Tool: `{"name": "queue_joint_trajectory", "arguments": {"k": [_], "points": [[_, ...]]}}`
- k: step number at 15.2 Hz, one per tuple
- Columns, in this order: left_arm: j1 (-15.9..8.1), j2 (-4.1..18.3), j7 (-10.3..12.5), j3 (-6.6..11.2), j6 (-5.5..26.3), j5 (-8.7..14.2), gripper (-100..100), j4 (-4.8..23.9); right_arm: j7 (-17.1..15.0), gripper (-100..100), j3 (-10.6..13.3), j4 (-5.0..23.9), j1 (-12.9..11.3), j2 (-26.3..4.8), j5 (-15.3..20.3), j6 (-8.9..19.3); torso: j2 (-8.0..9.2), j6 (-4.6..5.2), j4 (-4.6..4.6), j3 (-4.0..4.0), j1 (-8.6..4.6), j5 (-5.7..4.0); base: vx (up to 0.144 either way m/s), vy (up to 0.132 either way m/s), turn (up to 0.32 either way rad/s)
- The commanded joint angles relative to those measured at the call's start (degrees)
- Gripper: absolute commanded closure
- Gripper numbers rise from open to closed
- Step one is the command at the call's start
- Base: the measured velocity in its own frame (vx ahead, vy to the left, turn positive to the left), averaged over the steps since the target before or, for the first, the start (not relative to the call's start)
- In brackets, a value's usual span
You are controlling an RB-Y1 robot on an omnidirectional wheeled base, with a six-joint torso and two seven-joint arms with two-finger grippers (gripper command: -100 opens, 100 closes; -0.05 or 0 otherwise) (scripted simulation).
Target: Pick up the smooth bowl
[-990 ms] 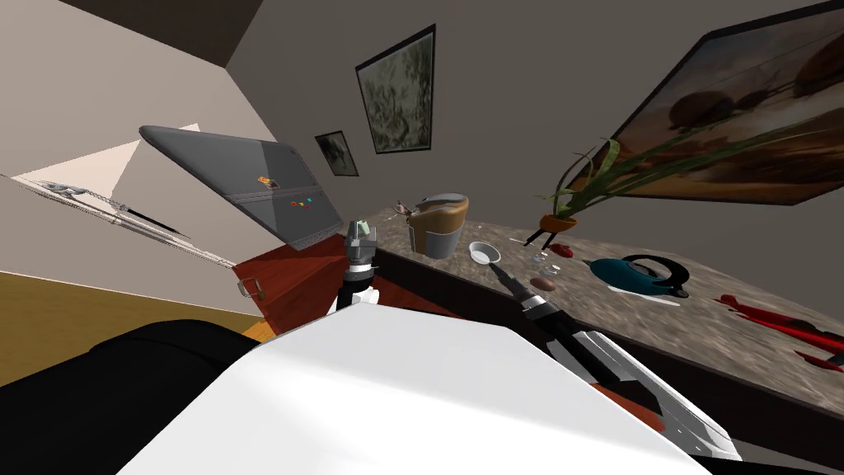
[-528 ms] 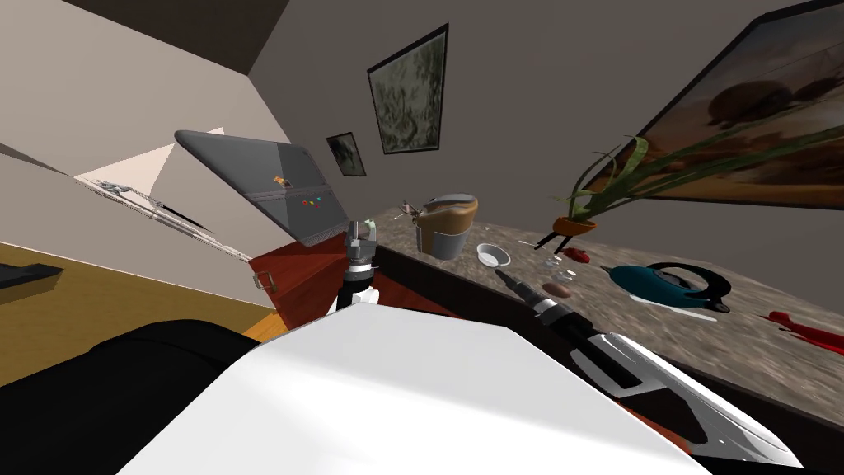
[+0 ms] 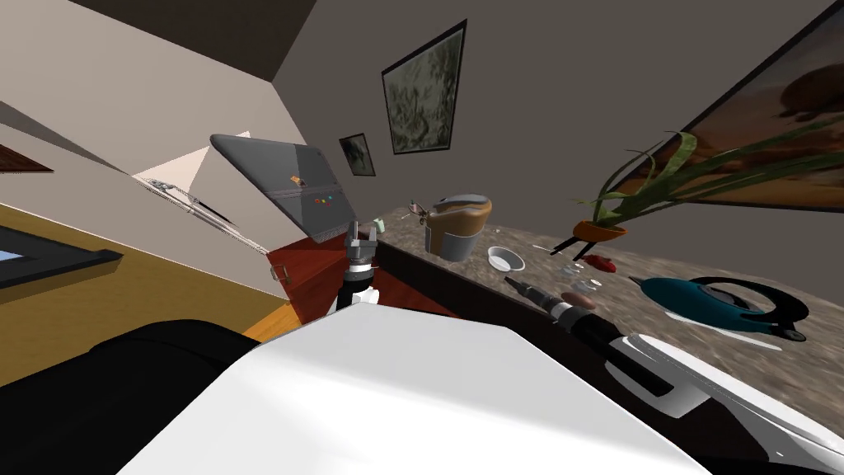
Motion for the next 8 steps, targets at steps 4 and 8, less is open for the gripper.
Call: {"name": "queue_joint_trajectory", "arguments": {"k": [4, 8], "points": [[0.0, 0.0, 0.0, 0.00, 0.0, 0.0, 0, 0.0, -1.9, -100, -0.1, 4.8, 1.7, -6.0, 3.8, 1.4, -0.06, 0.01, -0.01, -0.04, 0.04, 0.02, 0.017, 0.081, 0.110], [0.0, 0.0, 0.0, 0.00, 0.0, 0.0, 0, 0.0, -2.8, -100, -0.2, 6.5, 2.7, -10.3, 5.3, 2.0, -0.05, -0.01, -0.01, -0.03, -0.04, -0.01, 0.015, 0.058, 0.109]]}}
